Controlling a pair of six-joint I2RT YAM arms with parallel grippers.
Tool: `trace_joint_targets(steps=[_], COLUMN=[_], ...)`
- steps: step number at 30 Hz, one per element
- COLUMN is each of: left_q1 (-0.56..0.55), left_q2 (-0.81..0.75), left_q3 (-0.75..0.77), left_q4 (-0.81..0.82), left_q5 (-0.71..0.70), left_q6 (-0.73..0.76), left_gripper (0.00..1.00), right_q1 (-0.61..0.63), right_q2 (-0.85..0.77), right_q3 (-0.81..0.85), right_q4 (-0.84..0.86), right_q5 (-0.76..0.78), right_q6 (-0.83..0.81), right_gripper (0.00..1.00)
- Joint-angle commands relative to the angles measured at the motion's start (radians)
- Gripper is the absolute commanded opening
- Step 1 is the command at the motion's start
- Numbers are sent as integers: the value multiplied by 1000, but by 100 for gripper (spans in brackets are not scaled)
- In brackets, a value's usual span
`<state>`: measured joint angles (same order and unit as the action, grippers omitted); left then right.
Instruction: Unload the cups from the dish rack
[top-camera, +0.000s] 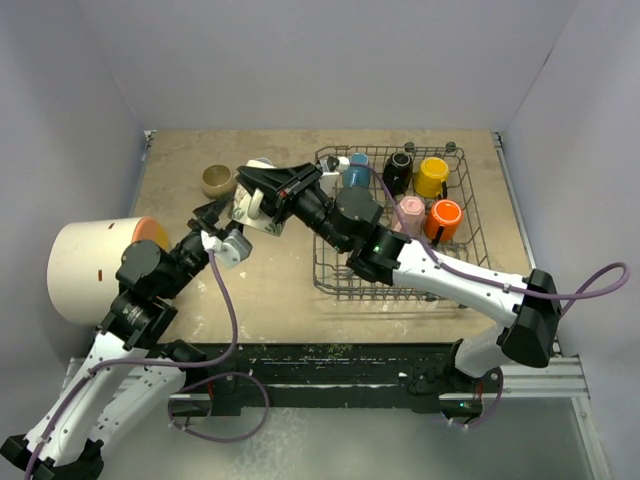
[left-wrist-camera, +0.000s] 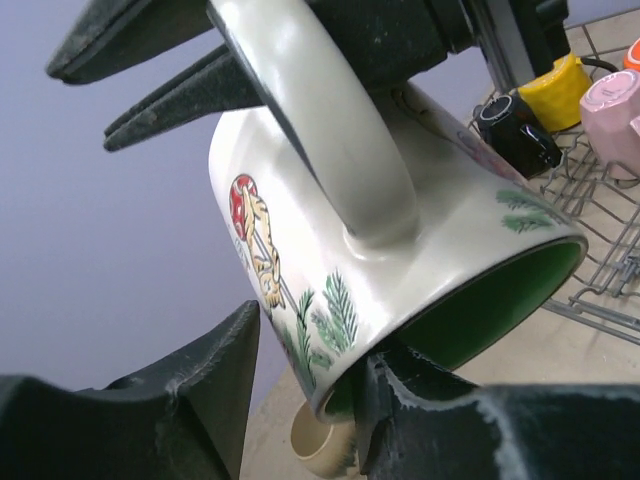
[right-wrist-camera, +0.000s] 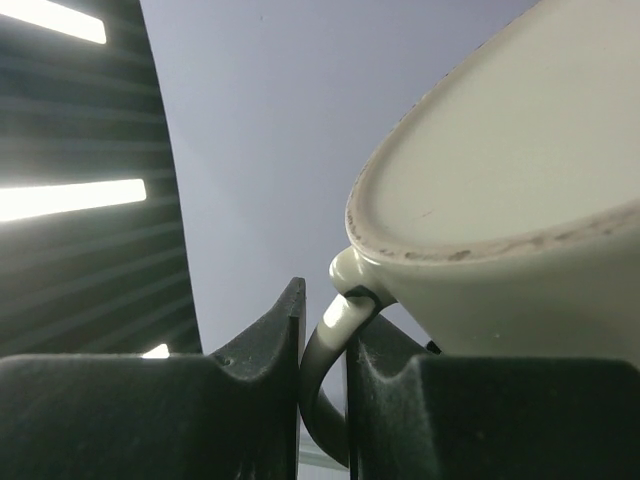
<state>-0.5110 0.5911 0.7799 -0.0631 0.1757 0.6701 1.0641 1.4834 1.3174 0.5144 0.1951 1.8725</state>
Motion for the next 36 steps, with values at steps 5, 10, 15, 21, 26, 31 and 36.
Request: trace_joint_targets(steps=[5,10,15,21,26,31,36], left_q1=[-9,-9,-9,-9,-9,-9,-9], left_q2=[32,57,27,0,6,24,47], left_q3=[33,58,48,48,57,73,78], left_q4=[237,264,292,276,255,228,188], left_q5=[51,51,68,75,67,9,-34], left_q6=[98,106,154,184,207,227,256], left_gripper=[49,38,0,0,0,0,0], right_q1=[73,80,77,33,1,-33,-73], right_q2=[10,-10,-76,-132,-138,-219,-316], right_q3=[60,32,-61,-161,-197,-285,-290], right_q4=[178,168,123,61,-20,-88,-266], right_q5=[-72,-52,-56,-92,-164,-160,-145], right_q6=[5,-2,5,15,6,-4,-68], right_gripper=[0,0,3,31,58,86,98])
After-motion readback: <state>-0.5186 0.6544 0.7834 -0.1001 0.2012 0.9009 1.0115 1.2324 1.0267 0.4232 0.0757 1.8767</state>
